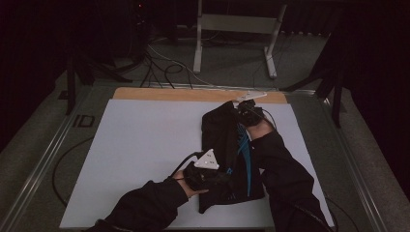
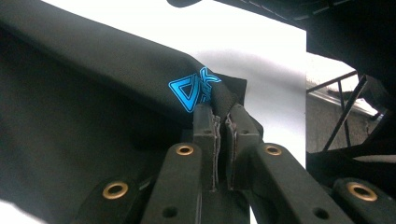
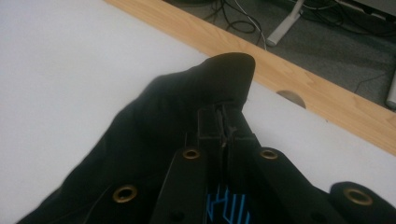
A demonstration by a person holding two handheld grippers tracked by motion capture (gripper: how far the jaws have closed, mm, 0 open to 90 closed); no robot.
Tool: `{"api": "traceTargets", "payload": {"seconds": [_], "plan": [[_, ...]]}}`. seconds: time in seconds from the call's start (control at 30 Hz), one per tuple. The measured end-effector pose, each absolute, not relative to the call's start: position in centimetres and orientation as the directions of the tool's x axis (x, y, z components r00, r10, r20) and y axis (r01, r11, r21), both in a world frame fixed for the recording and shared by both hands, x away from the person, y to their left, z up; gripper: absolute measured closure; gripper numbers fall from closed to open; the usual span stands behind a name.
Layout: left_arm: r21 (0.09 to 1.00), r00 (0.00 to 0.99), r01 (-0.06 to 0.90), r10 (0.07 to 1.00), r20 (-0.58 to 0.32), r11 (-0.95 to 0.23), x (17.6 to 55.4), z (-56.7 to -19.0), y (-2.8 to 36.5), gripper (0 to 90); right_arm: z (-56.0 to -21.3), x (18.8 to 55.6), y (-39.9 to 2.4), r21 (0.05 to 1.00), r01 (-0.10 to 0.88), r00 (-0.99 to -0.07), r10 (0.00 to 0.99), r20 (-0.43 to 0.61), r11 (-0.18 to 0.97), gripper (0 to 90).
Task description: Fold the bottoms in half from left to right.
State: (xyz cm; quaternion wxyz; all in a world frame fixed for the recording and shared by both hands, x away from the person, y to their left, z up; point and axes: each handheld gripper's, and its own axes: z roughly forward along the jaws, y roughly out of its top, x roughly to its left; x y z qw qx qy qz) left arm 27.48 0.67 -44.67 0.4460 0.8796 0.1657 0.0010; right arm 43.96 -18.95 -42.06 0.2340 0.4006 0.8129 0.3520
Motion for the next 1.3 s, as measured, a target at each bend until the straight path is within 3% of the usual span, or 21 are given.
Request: {"api": "traceTargets", "payload": {"seconds": [1.3], "plan": [[0.735,0.94,0.327,0.283,-0.188,-0.595,29.5,-49.5,-4.3,84.4,-46.6,45.4,-21.6,0.704,0.552,-0.505,0.851,-0.145,0.447,87.9]]}}
